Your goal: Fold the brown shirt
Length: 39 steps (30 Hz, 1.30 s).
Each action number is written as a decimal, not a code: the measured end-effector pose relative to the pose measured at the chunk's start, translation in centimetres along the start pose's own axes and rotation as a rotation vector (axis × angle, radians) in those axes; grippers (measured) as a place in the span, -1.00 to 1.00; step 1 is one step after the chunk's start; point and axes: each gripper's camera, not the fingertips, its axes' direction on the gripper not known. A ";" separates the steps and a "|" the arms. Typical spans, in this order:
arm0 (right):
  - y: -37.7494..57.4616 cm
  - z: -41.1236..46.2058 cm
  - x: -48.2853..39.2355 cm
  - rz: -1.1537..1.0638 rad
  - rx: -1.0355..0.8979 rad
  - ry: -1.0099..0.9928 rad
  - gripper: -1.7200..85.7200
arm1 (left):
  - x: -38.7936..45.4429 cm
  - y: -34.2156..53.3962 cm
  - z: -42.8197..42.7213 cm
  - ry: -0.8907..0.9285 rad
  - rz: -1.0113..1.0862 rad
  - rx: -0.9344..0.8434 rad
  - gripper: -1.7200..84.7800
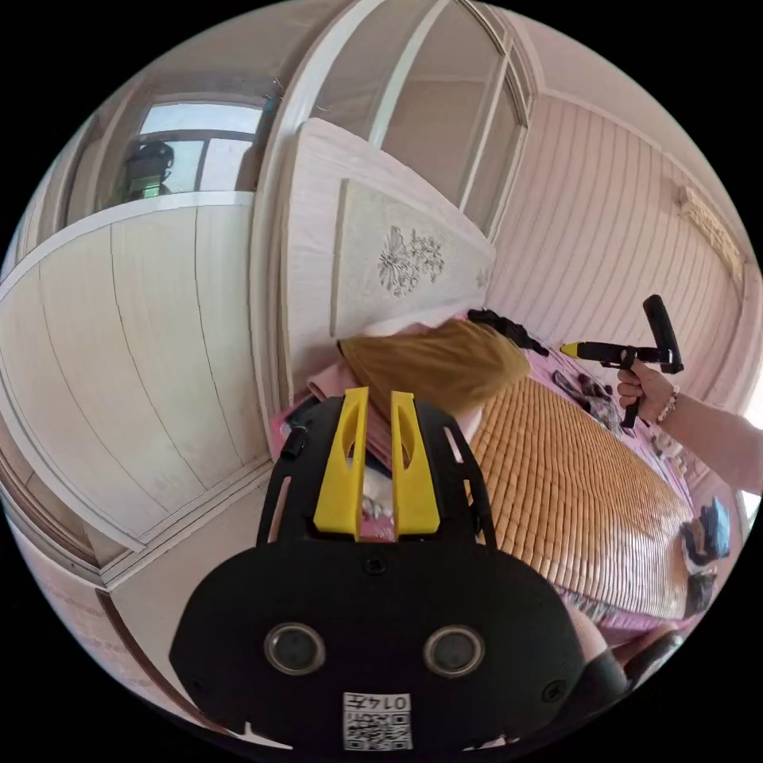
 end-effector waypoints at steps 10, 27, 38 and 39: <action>38.7 -22.3 -4.1 0.515 -0.111 0.545 -0.95 | 20.6 17.0 -4.6 0.588 0.216 -0.227 -0.97; 72.6 -48.8 -16.9 1.207 0.370 1.036 -0.92 | 62.0 28.3 -10.3 1.033 0.925 -0.302 -0.79; 86.1 -55.7 -10.2 1.476 0.519 0.939 -0.74 | 92.8 43.3 -4.8 1.151 1.224 -0.539 -0.72; 87.3 -56.3 -9.4 1.494 0.548 0.927 -0.74 | 94.4 44.1 -4.6 1.156 1.245 -0.546 -0.72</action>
